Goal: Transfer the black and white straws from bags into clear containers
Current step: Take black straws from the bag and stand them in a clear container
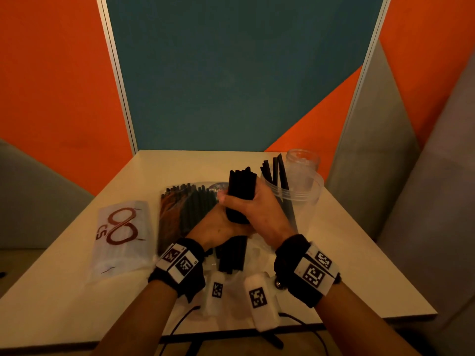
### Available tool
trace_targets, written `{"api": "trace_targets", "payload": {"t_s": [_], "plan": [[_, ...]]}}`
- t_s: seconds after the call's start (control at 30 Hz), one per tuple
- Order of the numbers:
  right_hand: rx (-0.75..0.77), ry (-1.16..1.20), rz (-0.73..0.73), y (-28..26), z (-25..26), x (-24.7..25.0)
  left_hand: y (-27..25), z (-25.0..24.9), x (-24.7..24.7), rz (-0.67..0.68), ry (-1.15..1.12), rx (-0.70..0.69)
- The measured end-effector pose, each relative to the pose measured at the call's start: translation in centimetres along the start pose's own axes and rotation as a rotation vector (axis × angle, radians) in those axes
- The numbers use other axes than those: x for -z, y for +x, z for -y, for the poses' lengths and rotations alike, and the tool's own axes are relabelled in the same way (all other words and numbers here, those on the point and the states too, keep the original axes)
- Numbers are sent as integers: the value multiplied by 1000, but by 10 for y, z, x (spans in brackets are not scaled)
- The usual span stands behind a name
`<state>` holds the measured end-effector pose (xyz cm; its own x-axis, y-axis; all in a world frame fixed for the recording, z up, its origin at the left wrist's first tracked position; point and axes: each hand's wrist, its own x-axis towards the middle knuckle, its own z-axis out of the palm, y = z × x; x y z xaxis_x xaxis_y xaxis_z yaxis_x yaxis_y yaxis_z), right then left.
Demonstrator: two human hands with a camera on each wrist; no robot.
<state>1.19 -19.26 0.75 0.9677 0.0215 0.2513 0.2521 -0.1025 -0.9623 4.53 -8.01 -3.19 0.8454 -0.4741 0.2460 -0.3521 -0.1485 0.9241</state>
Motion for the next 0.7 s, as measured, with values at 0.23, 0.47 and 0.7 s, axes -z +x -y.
{"api": "trace_targets", "payload": {"t_s": [0.23,0.47,0.7], "plan": [[5,-20,35,0,1,3,0,-3,0,69,36,-7],[284,164,-149,2,88,41,1,-8,7,-49,-73,-32],[664,154,-433,1,155,102,22,-31,-7,-134,298,-289]]}}
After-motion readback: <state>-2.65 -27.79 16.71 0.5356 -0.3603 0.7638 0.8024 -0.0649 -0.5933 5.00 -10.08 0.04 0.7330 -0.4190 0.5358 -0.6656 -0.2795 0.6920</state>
